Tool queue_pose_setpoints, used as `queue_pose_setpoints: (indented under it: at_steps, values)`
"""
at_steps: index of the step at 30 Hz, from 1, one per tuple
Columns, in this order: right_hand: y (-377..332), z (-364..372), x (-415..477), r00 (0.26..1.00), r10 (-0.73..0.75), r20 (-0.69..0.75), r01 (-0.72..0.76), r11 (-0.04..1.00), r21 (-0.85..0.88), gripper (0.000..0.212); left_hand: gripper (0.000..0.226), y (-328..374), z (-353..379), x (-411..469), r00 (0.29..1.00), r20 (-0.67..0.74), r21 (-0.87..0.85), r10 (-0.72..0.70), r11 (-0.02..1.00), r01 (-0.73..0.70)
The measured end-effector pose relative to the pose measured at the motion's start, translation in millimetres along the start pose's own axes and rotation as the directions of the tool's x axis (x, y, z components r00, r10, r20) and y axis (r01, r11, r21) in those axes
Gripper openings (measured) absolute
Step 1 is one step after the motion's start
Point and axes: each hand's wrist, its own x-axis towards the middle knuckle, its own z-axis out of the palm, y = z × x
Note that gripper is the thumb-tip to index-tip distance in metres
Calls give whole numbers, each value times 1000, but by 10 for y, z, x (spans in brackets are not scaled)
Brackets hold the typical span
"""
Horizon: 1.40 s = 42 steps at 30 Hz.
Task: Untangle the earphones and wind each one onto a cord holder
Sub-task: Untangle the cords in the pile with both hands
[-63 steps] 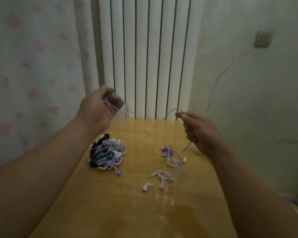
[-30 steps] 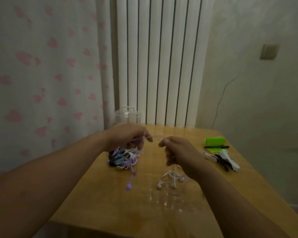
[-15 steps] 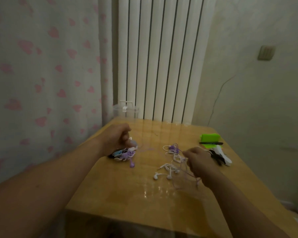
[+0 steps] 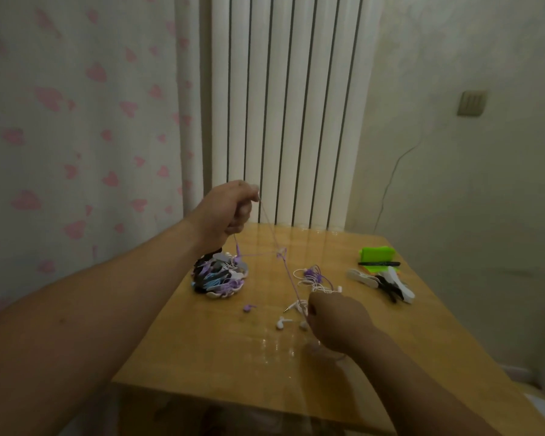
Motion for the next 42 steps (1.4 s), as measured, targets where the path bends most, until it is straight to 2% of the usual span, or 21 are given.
queue_pose_setpoints:
  at_steps: [2, 4, 7, 9, 10, 12, 14, 16, 18, 19, 20, 23, 25, 28, 30, 32, 35, 37, 38, 40, 42]
  values:
    - [0, 32, -2, 999, 5, -36, 1, 988, 152, 16, 21, 23, 41, -14, 1000, 23, 57, 19, 998, -20]
    - [21, 7, 19, 991, 12, -131, 38, 928, 369, 19, 23, 48, 53, -34, 997, 77, 86, 17, 996, -24]
    - [-105, -176, 56, 967, 30, -252, 146, 745, 651, 42, 26, 80, 94, -46, 987, 158, 85, 7, 996, -21]
    - [-267, -291, 88, 978, -32, -208, 184, 609, 772, 57, 26, 82, 138, -40, 982, 190, 54, 2, 998, -12]
    - [-350, -314, 110, 981, -78, -180, 192, 564, 803, 57, 26, 72, 152, -38, 980, 197, 34, 1, 999, -8]
    - [-480, -283, 168, 978, -118, -169, 206, 519, 830, 41, 28, 31, 160, -37, 981, 195, -9, -4, 1000, 6]
    - [-566, -227, 201, 966, -21, -256, 229, 524, 821, 29, 32, -41, 140, -47, 981, 191, -66, -17, 997, 30]
    - [-561, -171, 257, 920, 94, -380, 253, 599, 760, 41, 35, -122, 116, -65, 975, 218, -114, -39, 991, 65]
    - [-549, -154, 296, 903, 63, -425, 288, 646, 707, 62, 37, -186, 103, -109, 960, 269, -124, -77, 986, 114]
    - [-544, -161, 315, 909, 21, -417, 304, 649, 697, 64, 38, -209, 107, -126, 950, 297, -111, -96, 985, 134]
    - [-543, -178, 330, 918, -16, -397, 310, 654, 690, 58, 39, -229, 116, -141, 939, 325, -96, -111, 984, 149]
    - [-503, -235, 363, 938, -48, -343, 290, 652, 701, 17, 40, -288, 116, -156, 919, 366, -83, -146, 979, 188]
    - [-471, -242, 347, 957, -22, -289, 246, 591, 769, 15, 40, -328, 91, -172, 916, 369, -81, -158, 976, 201]
    - [-413, -218, 314, 993, 25, -116, 99, 355, 929, 18, 35, -392, 39, -211, 940, 301, -35, -160, 983, 178]
    - [-315, -197, 302, 995, 77, -59, 35, 283, 958, 15, 26, -464, -57, -200, 970, 188, 3, -151, 988, 153]
    - [-163, -192, 288, 991, 120, -52, 13, 305, 952, 13, 38, -557, -198, -183, 984, 59, -21, -169, 985, 171]
    - [-15, -235, 218, 995, 84, -52, 19, 354, 935, 16, 43, -646, -303, -209, 965, -166, -41, -202, 979, 197]
    - [-38, -291, 164, 994, 58, -91, 60, 404, 913, 16, 39, -714, -285, -229, 929, -319, 47, -185, 976, 211]
    - [-66, -314, 154, 991, 53, -121, 87, 426, 900, 16, 34, -781, -280, -219, 914, -380, 149, -142, 966, 212]
    - [-122, -355, 154, 983, 48, -176, 134, 460, 878, 14, 22, -913, -234, -226, 921, -387, 386, -34, 902, 195]
    - [-165, -385, 166, 975, 53, -215, 163, 485, 859, 12, 23, -969, -141, -261, 958, -281, 488, 61, 868, 88]
